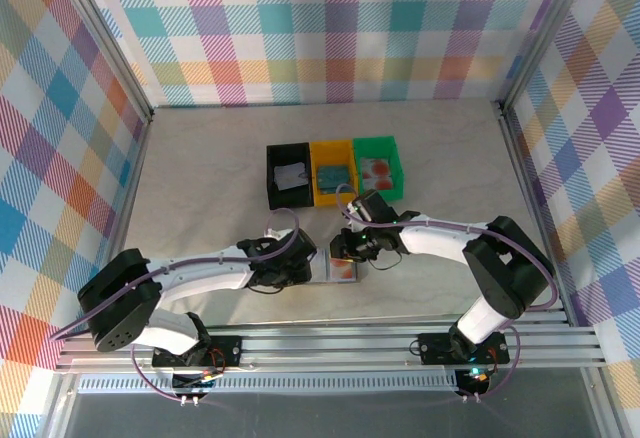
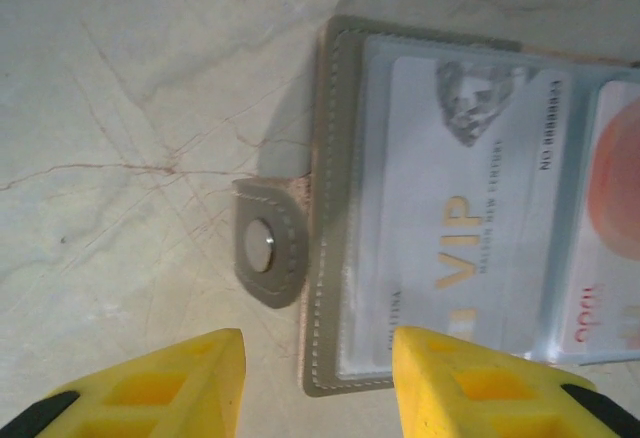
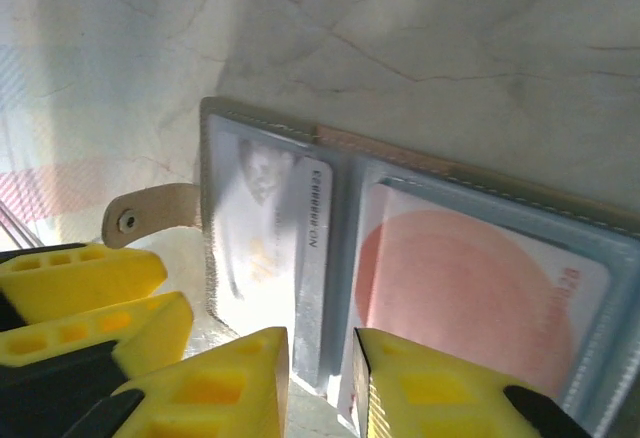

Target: Take the credit cards out of the card holder

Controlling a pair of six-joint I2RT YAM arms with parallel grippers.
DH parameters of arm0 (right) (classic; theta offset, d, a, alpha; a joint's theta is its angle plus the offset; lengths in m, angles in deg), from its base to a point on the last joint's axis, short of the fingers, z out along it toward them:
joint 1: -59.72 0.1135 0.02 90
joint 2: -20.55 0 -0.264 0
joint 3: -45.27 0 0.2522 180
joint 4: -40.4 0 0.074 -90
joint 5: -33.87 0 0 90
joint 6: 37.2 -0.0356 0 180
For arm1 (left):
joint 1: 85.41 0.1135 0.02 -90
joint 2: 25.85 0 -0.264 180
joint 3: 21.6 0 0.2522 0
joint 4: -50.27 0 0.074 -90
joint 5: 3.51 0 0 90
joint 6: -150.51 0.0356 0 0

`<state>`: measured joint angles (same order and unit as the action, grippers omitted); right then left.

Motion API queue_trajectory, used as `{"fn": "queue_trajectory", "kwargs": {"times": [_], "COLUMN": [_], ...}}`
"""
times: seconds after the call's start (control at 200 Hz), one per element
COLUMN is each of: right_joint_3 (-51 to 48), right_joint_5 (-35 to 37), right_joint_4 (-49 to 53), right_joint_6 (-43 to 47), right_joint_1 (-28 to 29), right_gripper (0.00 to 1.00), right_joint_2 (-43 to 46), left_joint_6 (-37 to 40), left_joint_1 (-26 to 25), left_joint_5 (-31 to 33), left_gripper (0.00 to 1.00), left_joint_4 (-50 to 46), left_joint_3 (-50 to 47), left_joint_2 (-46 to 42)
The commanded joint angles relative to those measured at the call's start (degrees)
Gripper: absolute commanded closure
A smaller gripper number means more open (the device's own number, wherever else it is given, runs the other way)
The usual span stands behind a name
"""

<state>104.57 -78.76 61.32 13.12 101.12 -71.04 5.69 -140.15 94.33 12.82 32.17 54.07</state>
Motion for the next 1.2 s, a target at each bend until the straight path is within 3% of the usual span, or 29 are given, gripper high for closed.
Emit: {"fn": "queue_trajectory", "kwargs": {"times": [0.0,1.195], "right_joint_3": [2.1,3.0], "right_joint_5": [-1.0,3.5], "right_joint_4": [-0.2,-2.3], "right_joint_6": [-0.3,-4.1], "right_joint_1": [1.2,4.7], "right_gripper": [0.76,0.69], "right_joint_2": [-0.8,-5.2], "left_joint_6": [-1.4,-4.6], "left_joint_1": [0.9,0.0], "left_joint_5": [0.5,-6.9], "left_gripper": [0.57,0.67], "left_joint_4": [-1.1,11.3], "left_joint_3": [-0.5,-3.3], "left_joint_2": [1.5,16.7]}}
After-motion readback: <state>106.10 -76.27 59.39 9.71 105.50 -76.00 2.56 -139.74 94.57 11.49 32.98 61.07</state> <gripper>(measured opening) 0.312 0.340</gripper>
